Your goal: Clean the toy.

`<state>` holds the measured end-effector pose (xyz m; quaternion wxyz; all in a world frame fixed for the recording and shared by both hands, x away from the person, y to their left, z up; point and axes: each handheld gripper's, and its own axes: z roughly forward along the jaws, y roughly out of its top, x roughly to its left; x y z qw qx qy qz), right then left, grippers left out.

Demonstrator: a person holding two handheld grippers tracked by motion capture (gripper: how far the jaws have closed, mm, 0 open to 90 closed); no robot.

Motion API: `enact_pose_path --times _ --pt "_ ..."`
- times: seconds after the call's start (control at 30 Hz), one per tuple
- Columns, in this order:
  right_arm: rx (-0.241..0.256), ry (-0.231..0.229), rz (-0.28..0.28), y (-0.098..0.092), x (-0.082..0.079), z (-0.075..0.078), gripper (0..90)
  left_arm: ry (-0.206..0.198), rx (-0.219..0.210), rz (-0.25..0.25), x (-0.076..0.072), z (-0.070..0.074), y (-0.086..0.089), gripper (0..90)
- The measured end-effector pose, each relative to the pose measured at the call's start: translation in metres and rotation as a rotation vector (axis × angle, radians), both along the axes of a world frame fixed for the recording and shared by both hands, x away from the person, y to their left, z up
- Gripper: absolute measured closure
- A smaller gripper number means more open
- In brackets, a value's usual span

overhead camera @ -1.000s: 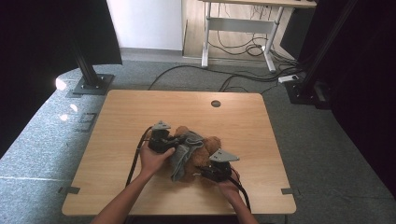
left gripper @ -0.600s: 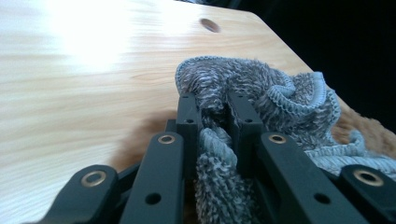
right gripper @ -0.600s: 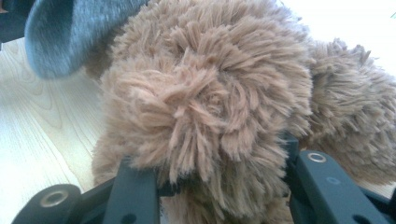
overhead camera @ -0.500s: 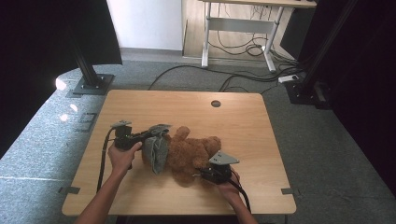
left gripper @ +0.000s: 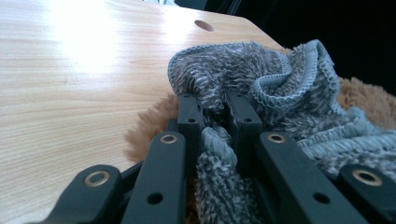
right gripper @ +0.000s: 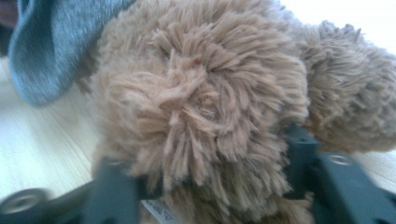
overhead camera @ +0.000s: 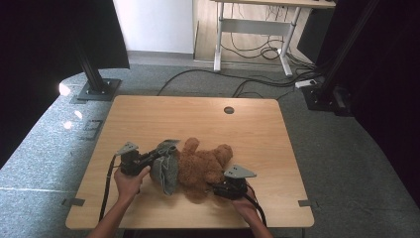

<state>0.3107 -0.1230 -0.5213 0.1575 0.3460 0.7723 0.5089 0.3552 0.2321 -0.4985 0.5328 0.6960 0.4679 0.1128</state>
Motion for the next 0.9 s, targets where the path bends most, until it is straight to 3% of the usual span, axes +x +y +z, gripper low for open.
enact_pose_path --times 0.1,0.2,0.4,0.5,0.63,0.73,0.8,0.9 --pt "0.059 0.051 0.007 -0.009 0.004 0.004 28.6 -0.009 0.000 -0.002 -0.002 -0.002 -0.001 77.9" --pt "0.116 0.083 0.014 -0.018 0.009 0.010 26.0 -0.023 0.017 -0.001 -0.003 -0.002 -0.002 77.9" --pt "0.162 0.120 0.030 -0.018 0.022 0.023 23.5 -0.024 0.019 0.000 -0.003 -0.003 -0.003 77.9" --pt "0.188 0.114 0.019 -0.017 0.028 0.032 22.7 -0.024 0.013 0.002 -0.003 -0.004 -0.003 78.0" --pt "0.148 0.158 0.006 -0.008 0.041 0.042 24.5 -0.022 0.009 0.001 -0.003 -0.004 -0.002 78.0" --pt "0.081 0.204 0.028 0.008 0.048 0.037 33.7 -0.020 0.008 0.000 -0.004 -0.004 -0.002 78.0" --pt "0.029 0.179 0.012 0.015 0.045 0.033 47.2 -0.017 0.002 0.000 -0.004 -0.004 -0.002 78.0" --pt "0.029 0.157 0.029 0.014 0.037 0.030 61.1 0.001 -0.013 -0.010 -0.004 -0.001 -0.001 77.9"
